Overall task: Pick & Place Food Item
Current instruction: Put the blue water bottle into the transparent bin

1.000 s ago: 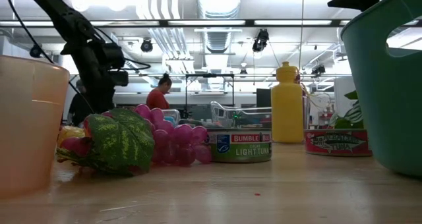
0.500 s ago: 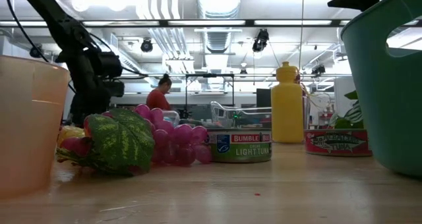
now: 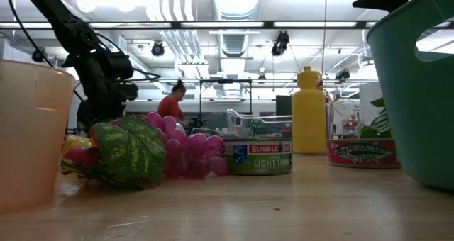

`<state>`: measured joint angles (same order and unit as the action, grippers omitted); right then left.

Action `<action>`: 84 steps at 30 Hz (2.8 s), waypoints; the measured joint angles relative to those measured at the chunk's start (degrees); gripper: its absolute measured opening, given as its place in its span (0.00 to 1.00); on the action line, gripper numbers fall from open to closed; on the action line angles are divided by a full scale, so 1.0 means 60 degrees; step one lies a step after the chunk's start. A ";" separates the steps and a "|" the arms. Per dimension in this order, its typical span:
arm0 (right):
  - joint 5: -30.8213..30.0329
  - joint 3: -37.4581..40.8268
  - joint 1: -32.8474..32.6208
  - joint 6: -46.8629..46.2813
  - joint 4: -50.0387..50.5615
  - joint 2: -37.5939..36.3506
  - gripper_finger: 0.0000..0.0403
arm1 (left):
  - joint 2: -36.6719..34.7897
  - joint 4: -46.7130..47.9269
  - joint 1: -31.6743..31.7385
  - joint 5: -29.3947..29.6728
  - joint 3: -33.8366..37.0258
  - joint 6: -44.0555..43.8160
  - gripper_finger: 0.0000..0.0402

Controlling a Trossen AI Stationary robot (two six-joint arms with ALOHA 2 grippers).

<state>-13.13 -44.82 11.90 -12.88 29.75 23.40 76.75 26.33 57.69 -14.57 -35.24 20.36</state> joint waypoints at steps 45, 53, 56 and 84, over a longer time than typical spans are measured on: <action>-0.0002 -0.0004 0.0000 0.0000 -0.0001 0.0000 0.82 | -0.0015 -0.0631 -0.0102 -0.1005 0.0459 -0.1954 0.87; -0.0003 -0.0002 0.0000 0.0000 0.0001 0.0000 0.82 | -0.0015 -0.0732 -0.0102 -0.0932 0.0459 -0.2185 0.87; -0.0001 -0.0002 0.0000 0.0000 0.0000 0.0000 0.82 | -0.0015 -0.1086 -0.0102 -0.0923 0.0459 -0.2798 0.91; -0.0003 -0.0004 0.0000 0.0000 0.0001 0.0000 0.82 | -0.0011 -0.1226 -0.0157 -0.0499 0.0466 -0.2975 0.85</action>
<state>-13.14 -44.84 11.90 -12.88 29.76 23.40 76.69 18.97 56.75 -17.56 -32.45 2.51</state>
